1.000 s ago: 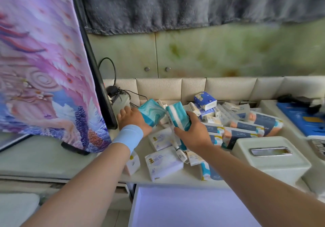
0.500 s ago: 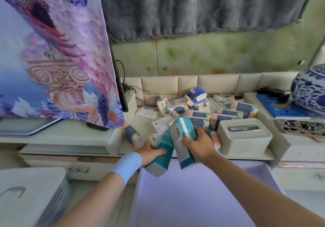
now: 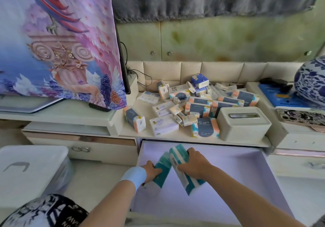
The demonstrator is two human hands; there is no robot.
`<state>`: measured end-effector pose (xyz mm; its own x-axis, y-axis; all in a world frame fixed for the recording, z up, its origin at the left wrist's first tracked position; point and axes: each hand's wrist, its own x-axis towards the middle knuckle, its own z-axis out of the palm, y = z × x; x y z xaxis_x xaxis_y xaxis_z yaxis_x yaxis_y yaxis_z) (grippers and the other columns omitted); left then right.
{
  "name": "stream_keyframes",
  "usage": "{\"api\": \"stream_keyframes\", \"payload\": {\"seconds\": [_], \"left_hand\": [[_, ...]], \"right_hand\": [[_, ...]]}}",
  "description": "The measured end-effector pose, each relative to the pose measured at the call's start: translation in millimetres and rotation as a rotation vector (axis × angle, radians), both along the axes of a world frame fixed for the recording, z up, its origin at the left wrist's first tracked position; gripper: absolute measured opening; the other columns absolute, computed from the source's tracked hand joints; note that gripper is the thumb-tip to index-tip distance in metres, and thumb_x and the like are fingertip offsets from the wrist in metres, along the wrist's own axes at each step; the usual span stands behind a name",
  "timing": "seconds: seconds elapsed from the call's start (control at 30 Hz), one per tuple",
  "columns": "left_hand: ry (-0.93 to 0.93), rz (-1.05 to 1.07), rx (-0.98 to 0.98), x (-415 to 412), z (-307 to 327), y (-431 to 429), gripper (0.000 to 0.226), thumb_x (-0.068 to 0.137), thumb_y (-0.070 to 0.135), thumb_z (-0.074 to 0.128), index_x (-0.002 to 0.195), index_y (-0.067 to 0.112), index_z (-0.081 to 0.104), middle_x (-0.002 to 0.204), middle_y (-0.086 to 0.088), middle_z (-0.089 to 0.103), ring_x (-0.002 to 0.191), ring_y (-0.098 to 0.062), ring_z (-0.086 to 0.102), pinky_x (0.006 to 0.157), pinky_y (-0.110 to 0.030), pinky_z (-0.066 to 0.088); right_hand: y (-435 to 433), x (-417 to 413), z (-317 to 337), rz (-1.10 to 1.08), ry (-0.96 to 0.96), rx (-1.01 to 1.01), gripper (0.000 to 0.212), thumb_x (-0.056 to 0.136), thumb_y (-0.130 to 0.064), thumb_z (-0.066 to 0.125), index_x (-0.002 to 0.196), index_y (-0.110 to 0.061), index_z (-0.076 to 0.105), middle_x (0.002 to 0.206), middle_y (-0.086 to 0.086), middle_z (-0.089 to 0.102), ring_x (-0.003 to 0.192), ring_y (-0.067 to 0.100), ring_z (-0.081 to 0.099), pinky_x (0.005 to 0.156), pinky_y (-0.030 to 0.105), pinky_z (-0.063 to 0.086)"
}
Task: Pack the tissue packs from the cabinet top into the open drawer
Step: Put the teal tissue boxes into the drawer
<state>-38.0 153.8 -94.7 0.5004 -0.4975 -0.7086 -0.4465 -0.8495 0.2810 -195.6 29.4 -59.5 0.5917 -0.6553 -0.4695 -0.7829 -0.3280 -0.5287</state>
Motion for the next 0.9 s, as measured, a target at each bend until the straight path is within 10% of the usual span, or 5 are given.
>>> {"api": "stream_keyframes", "payload": {"seconds": [0.4,0.7,0.9], "left_hand": [[-0.356,-0.504,-0.208,14.3,-15.2,-29.5,0.068,0.084,0.018,0.062,0.144,0.029,0.033,0.144,-0.002,0.030,0.133,-0.028,0.038,0.104,-0.044,0.042],[-0.487,-0.692,-0.150,13.1,-31.5,-23.6,0.121,0.060,0.057,0.083,0.153,0.017,0.017,0.160,-0.005,0.008,0.148,-0.026,0.007,0.118,-0.041,0.025],[-0.455,-0.564,-0.139,34.6,-27.9,-18.7,0.095,0.072,0.044,0.079,0.147,0.015,0.027,0.152,-0.005,0.021,0.139,-0.026,0.023,0.108,-0.039,0.037]], "right_hand": [[-19.1,14.7,-53.8,-0.039,0.026,0.090,0.061,0.080,-0.034,0.068,0.128,-0.022,0.032,0.113,0.003,0.059,0.096,0.023,0.063,0.082,0.040,0.059],[-17.6,30.6,-74.0,-0.132,0.059,0.183,0.067,0.093,-0.036,0.061,0.144,-0.020,0.021,0.127,0.011,0.052,0.101,0.030,0.061,0.057,0.038,0.060],[-12.8,34.7,-86.8,-0.046,-0.052,0.294,0.109,0.079,-0.028,0.080,0.157,-0.025,0.004,0.150,0.010,0.042,0.127,0.027,0.052,0.099,0.042,0.052]]}}
